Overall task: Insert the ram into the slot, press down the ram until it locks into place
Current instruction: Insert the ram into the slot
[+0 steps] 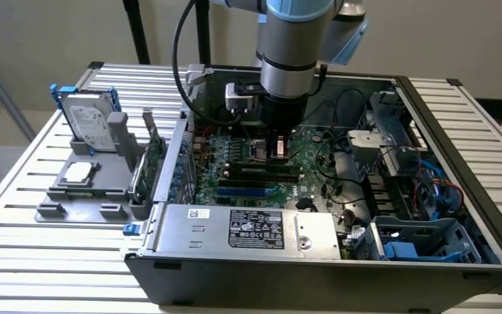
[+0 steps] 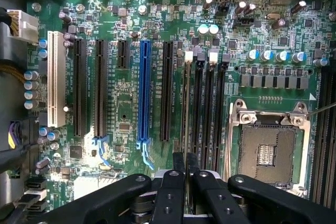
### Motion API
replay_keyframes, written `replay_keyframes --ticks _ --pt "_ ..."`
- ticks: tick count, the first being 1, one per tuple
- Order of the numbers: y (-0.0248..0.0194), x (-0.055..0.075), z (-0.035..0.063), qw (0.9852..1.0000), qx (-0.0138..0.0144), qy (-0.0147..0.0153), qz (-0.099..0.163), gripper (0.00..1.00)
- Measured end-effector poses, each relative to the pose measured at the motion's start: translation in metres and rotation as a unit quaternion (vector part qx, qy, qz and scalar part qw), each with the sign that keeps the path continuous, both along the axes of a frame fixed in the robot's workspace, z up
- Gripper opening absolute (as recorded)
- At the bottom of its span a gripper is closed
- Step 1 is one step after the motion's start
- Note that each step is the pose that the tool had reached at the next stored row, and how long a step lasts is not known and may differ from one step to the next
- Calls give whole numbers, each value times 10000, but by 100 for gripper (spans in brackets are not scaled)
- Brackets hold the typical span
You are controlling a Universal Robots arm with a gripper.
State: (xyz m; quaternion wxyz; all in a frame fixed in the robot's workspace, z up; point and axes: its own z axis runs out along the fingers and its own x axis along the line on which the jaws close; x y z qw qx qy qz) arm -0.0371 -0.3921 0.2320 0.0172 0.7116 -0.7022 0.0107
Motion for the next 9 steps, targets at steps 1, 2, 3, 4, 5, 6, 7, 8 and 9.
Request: replay_keyframes --ticks 1,2,3,4,5,6,7,8,9 --pt "0 0 -1 10000 0 -2 -1 13" --pt "0 -1 -2 10000 0 -3 -1 13" --pt "1 -2 -3 10000 1 -4 -2 13" --pt "1 -3 -3 10000 1 -5 -5 13" --pt "1 -6 -3 10000 1 -6 -9 13" --pt "1 -10 -3 10000 1 -7 -13 13" --pt "1 -14 -4 10000 2 -8 -20 13" --pt "1 -18 -4 10000 2 -9 -28 13" --pt "1 -21 -4 10000 1 -10 -36 13"
